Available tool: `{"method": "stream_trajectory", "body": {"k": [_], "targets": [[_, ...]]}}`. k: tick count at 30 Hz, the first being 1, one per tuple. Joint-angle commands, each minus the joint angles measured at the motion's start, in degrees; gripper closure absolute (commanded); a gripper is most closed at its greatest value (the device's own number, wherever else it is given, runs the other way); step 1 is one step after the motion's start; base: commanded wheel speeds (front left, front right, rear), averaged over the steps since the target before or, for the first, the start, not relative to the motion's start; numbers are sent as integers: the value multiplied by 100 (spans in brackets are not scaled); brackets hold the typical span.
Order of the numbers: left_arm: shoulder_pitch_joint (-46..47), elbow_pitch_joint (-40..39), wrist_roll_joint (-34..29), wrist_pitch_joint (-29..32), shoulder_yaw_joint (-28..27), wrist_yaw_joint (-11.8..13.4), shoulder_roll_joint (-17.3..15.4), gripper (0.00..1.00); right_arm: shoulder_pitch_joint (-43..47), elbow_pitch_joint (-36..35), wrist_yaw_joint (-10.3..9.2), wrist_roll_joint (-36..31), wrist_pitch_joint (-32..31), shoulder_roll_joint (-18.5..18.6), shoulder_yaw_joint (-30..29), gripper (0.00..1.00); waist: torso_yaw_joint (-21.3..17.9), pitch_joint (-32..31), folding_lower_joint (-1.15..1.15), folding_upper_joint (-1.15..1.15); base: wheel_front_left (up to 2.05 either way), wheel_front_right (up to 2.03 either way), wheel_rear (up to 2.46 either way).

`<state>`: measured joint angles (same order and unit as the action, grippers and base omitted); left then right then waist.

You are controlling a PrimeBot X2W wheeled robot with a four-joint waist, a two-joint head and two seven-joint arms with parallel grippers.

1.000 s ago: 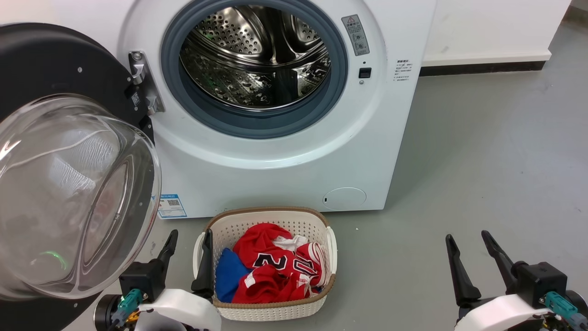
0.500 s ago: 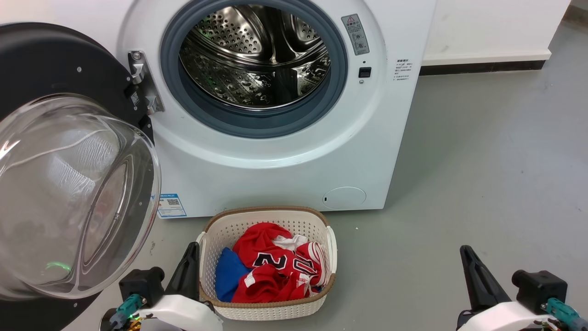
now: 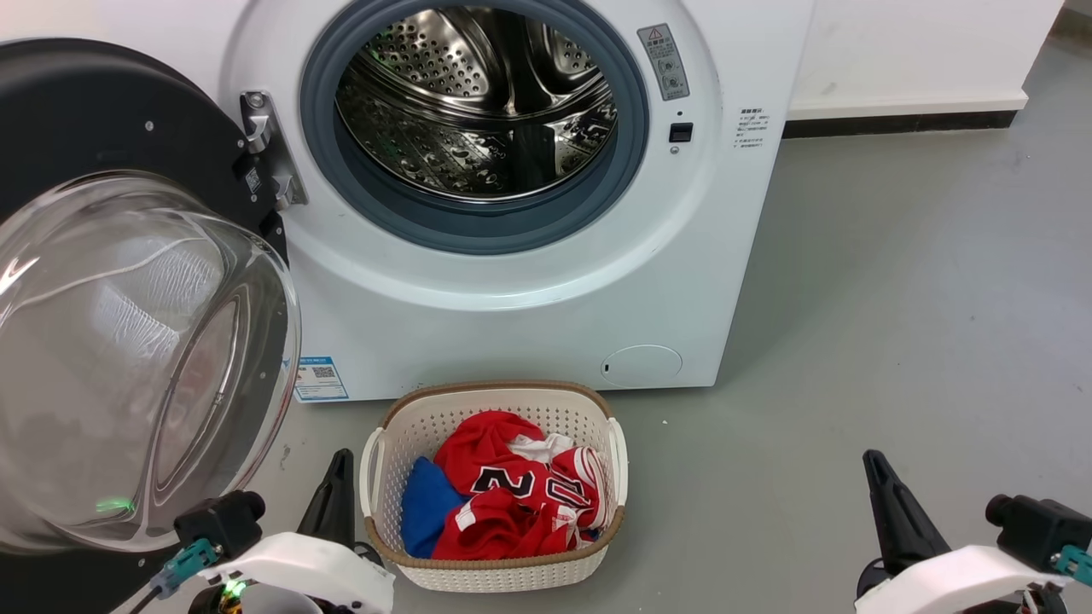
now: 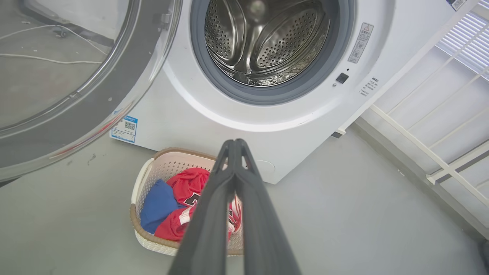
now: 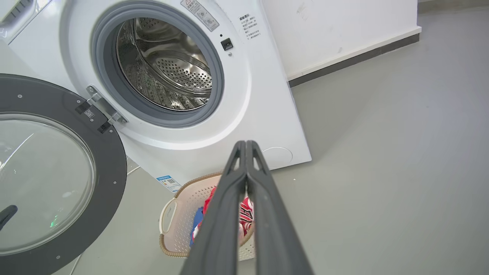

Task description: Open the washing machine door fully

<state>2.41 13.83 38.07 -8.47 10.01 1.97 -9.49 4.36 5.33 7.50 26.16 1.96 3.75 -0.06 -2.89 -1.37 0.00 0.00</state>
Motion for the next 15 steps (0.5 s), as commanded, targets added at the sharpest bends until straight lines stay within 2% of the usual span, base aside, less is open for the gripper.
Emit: {"method": "stream_trajectory", "body": {"k": [1,15], "targets": [[173,-74,209,52,-101,-53,15,100,-232,-52,0,267,-28,29,-31,100,5,2,0,0,0,0,0],[230,-60,1249,339,-413,-233,146,100,-406,126,0,1558,-160,35,-118,100,42,23,0,0,0,0,0]]}}
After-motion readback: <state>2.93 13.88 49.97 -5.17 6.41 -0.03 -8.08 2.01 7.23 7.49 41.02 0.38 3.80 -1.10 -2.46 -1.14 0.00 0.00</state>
